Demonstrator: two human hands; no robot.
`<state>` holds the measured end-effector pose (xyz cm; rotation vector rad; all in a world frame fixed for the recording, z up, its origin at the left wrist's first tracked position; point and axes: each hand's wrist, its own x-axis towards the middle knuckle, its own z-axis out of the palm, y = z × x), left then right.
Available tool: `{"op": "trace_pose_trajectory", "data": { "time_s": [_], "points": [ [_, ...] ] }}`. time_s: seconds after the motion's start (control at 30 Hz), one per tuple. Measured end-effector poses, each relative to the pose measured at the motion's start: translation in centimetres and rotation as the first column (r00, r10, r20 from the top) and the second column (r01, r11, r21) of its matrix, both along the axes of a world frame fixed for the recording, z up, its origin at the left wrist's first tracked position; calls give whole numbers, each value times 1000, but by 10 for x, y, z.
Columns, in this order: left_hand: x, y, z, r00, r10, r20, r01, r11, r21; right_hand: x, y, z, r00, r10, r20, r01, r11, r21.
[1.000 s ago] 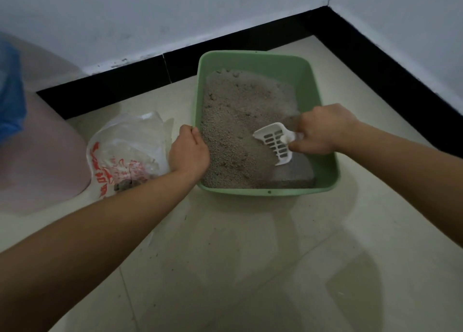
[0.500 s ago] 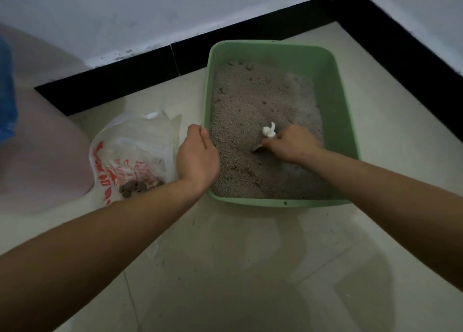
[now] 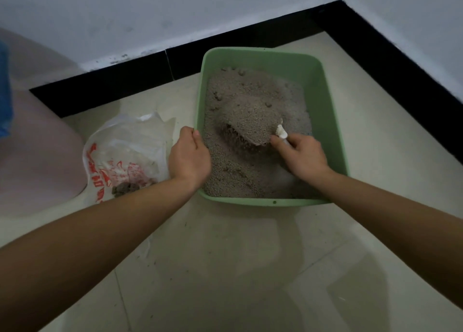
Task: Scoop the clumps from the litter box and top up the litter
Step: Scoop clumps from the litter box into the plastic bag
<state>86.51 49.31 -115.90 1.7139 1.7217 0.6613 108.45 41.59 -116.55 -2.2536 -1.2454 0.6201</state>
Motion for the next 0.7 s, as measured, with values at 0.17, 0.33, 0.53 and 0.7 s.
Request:
{"op": "trace_pose_trajectory", "data": {
  "time_s": [0.17,0.33,0.53,0.7],
  "points": [
    [0,0,1,1000,-12,-17,12,1000,12,9,-20,14,999,-4,53,4,1000,15],
    [0,0,2,1000,-6,-26,6,1000,4,11,-36,21,995,-18,94,17,1000,8],
    [1,-2,6,1000,4,-6,-4,1000,-19,10,-39,42,989,-25,148,26,1000,-3],
    [-2,-1,9,999,-23,48,26,997,-78,3,-41,60,990,-24,140,22,1000,18]
  ]
}}
